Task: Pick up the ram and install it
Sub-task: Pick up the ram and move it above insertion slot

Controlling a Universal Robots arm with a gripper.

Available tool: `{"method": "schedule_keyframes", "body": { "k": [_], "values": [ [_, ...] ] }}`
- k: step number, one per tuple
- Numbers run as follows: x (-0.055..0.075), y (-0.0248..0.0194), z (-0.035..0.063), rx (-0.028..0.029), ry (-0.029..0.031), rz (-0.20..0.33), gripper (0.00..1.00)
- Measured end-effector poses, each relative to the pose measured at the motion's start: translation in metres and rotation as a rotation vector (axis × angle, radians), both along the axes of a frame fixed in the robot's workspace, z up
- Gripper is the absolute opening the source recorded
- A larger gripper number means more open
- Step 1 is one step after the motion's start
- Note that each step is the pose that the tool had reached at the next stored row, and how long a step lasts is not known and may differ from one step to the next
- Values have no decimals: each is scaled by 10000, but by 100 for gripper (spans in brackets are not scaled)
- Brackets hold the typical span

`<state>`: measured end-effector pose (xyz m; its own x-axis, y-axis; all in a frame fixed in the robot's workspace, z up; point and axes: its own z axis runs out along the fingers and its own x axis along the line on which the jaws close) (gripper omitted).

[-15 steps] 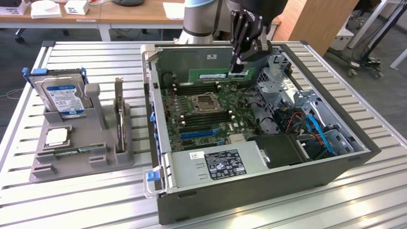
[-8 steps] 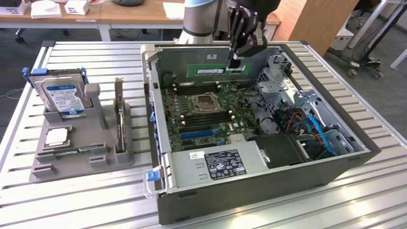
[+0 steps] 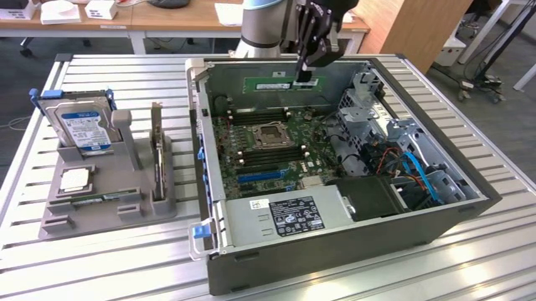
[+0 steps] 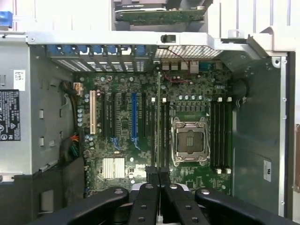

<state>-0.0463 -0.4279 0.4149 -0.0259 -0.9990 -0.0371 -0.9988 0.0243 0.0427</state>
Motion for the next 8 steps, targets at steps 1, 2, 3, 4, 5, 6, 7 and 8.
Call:
{"method": "schedule_keyframes", "body": {
  "k": [1,2,3,4,5,6,7,8],
  "values": [
    [0,25,-2,7,0,0,11],
    [0,50,-3,14,0,0,11],
    [0,77,-5,20,0,0,11],
    [0,102,-7,28,-1,0,11],
    [0,129,-9,35,-1,0,11],
    [0,153,-12,42,-2,0,11],
    [0,178,-13,48,-2,0,11],
    [0,203,-15,53,-2,0,11]
  ]
}}
